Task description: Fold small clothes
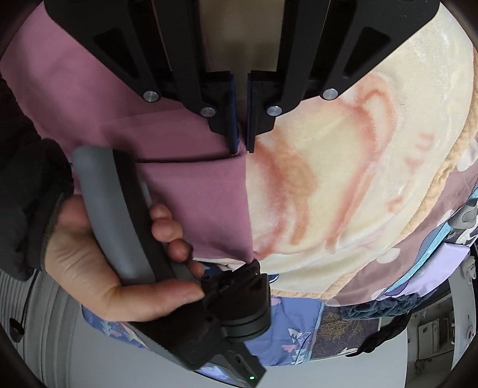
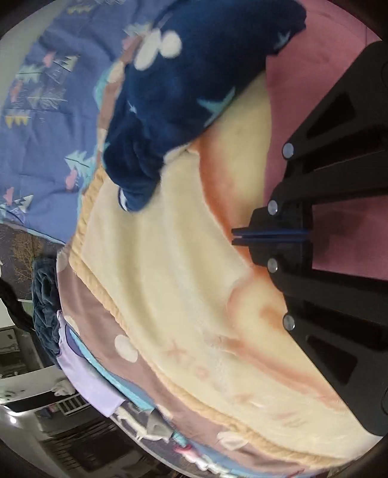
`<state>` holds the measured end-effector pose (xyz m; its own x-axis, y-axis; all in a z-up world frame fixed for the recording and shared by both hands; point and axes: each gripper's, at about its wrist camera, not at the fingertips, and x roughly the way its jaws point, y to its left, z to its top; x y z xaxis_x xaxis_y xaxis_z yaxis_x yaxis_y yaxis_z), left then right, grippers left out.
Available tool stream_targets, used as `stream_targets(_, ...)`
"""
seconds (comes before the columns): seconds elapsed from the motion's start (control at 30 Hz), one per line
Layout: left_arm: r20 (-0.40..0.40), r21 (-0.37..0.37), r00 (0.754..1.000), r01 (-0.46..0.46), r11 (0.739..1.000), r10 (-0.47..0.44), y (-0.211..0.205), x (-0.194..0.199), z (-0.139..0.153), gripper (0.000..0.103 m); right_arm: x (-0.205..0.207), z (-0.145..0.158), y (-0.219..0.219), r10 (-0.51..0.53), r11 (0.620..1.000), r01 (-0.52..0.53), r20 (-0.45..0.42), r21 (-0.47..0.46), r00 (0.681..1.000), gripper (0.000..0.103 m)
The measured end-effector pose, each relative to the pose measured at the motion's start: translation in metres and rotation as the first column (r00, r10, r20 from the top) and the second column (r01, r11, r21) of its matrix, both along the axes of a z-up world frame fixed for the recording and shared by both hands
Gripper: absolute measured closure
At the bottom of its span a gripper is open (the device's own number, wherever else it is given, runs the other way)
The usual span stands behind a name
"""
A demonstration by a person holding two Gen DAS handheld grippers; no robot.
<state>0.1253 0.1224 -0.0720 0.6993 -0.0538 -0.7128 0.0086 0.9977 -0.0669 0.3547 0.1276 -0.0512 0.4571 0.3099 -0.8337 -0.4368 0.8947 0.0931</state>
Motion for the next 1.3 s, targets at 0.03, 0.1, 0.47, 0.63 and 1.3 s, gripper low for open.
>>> stream_targets(0.03,-0.004,0.008,1.000,-0.004,1.000,0.004,0.000,0.000,-0.001,0.098,0.001,-0.005,-0.002,0.024,1.000,-0.024,-0.019,0.013,1.000,0.102)
stream_targets(0.1,-0.005,0.032,1.000,0.001,0.999,0.000,-0.002,-0.001,-0.001,0.096,-0.009,0.000,-0.009,0.015,1.000,-0.015,0.015,-0.008,1.000,0.086)
stream_targets(0.47,0.005,-0.022,1.000,0.011,1.000,-0.011,0.012,-0.010,0.006,0.085,-0.145,0.064,-0.263,-0.183,0.973,0.168,0.086,0.160,0.979,0.089)
stream_targets(0.63,0.125,-0.131,0.992,0.013,0.991,0.003,0.024,-0.034,0.051,0.087,-0.161,-0.016,-0.354,-0.368,0.922,0.368,-0.028,0.123,0.930,0.081)
stream_targets(1.3,-0.062,0.046,0.982,0.183,0.982,-0.180,-0.130,0.042,-0.005,0.051,-0.256,0.071,-0.545,-0.741,0.622,0.619,0.105,0.480,0.663,0.078)
